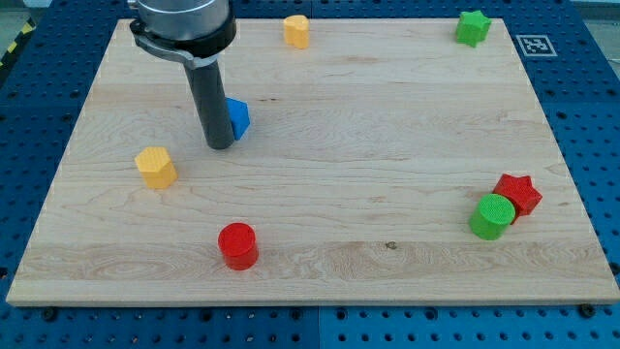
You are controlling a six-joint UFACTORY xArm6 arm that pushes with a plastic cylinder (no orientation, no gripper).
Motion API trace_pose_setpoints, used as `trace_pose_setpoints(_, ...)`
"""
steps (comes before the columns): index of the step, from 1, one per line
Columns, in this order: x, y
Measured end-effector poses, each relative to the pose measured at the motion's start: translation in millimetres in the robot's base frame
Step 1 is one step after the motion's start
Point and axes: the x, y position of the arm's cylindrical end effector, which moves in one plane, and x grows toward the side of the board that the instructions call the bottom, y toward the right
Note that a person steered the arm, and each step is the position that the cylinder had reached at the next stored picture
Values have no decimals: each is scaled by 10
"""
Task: Put the blue cube at the center left side of the board
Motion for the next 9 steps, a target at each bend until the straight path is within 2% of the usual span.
trace_pose_setpoints(1,167,565)
trace_pose_setpoints(2,-334,1026)
trace_pose_setpoints(3,-393,1035)
trace_pose_setpoints(4,-393,926)
trace_pose_setpoints(9,-392,-523)
